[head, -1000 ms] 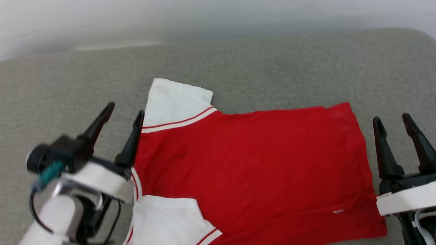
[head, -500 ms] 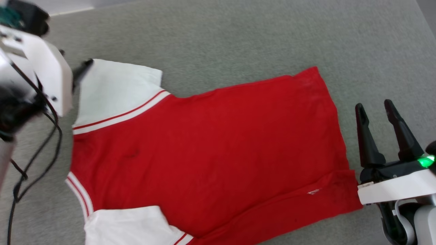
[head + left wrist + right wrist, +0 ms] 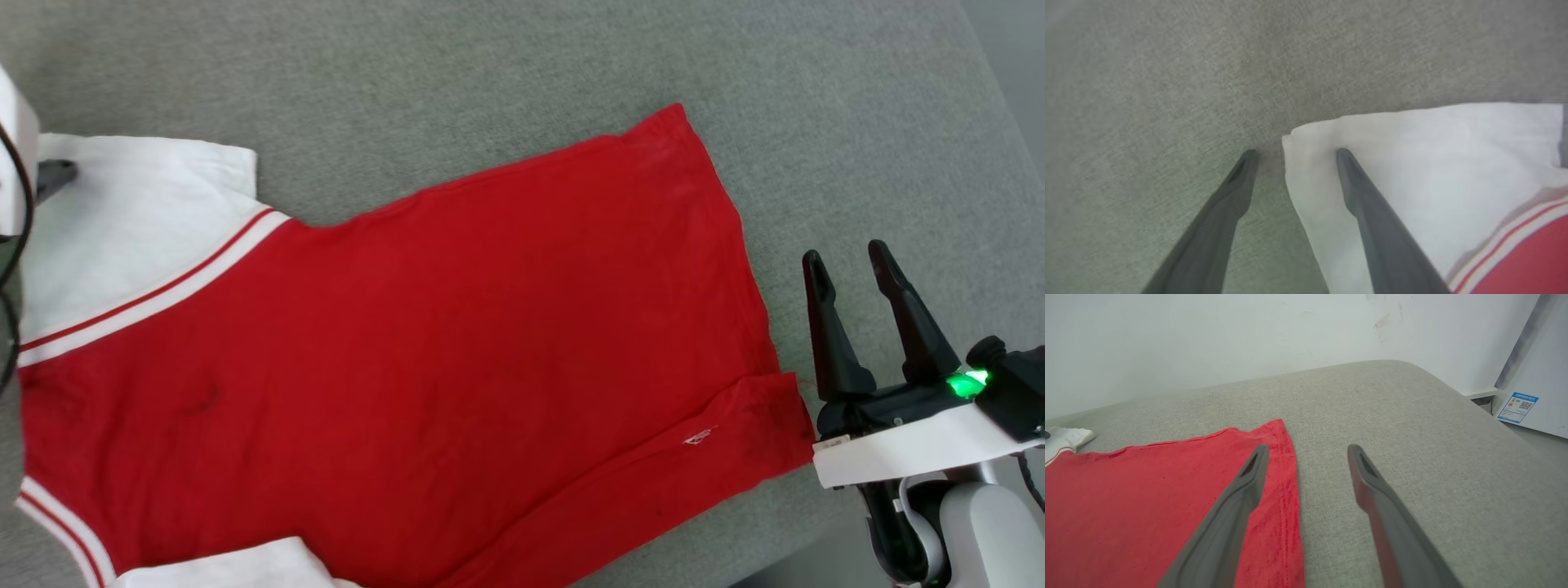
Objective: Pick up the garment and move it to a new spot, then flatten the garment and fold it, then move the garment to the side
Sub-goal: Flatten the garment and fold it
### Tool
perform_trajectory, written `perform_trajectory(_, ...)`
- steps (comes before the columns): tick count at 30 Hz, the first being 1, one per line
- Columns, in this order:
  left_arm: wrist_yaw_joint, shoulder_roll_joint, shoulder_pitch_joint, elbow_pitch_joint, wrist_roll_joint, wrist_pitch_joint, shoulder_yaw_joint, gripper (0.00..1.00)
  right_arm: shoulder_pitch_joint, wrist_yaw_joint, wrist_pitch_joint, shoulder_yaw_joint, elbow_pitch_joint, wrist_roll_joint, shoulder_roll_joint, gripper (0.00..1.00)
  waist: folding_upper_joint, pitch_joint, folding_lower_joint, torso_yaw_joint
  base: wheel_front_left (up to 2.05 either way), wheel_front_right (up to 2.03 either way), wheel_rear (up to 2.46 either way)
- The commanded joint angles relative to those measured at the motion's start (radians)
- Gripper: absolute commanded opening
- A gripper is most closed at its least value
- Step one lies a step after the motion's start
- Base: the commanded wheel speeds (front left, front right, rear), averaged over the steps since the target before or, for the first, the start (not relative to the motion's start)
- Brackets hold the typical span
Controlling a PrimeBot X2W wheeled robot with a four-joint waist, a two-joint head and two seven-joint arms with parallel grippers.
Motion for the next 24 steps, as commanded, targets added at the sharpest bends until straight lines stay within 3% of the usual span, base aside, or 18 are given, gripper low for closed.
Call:
perform_trajectory(1,0.001,0.007,-0.010,0.002,0.002,0.003,-0.002,1.00,-0.021,0.000,-0.006,0.003,0.003,0.008,0.005,1.00,0.0000,0.013,-0.0001,-0.013,0.00,0.00,0.00)
perform_trajectory(5,0.018,0.005,0.010,0.003,0.005,0.027,-0.016,1.00,-0.021,0.000,-0.015,0.001,0.015,-0.006,0.000,1.00,0.0000,0.026,-0.0001,-0.020,0.00,0.00,0.00)
perform_trajectory(6,0.024,-0.001,0.020,0.002,-0.003,0.037,-0.017,0.91,-0.021,0.000,-0.016,0.000,0.016,-0.008,-0.001,1.00,0.0000,0.028,-0.0001,-0.020,0.00,0.00,0.00)
perform_trajectory(7,0.022,-0.002,0.030,0.007,-0.015,0.048,-0.018,0.38,-0.023,0.000,-0.016,0.000,0.017,-0.008,-0.001,1.00,0.0000,0.031,-0.0001,-0.020,0.00,0.00,0.00)
perform_trajectory(8,0.017,-0.005,0.039,0.012,-0.026,0.058,-0.019,0.00,-0.026,0.000,-0.016,0.001,0.017,-0.010,-0.001,1.00,0.0000,0.034,-0.0001,-0.020,0.00,0.00,0.00)
perform_trajectory(17,0.005,-0.032,0.047,-0.006,-0.028,-0.042,-0.005,0.00,-0.042,0.000,0.026,-0.009,0.002,-0.038,-0.036,1.00,0.0000,0.001,-0.0001,0.024,0.00,0.00,0.00)
perform_trajectory(24,-0.027,-0.069,0.023,-0.043,0.032,-0.213,-0.022,0.00,-0.063,0.000,0.187,-0.001,-0.024,-0.034,-0.141,1.00,0.0000,-0.068,-0.0001,0.096,0.00,0.00,0.00)
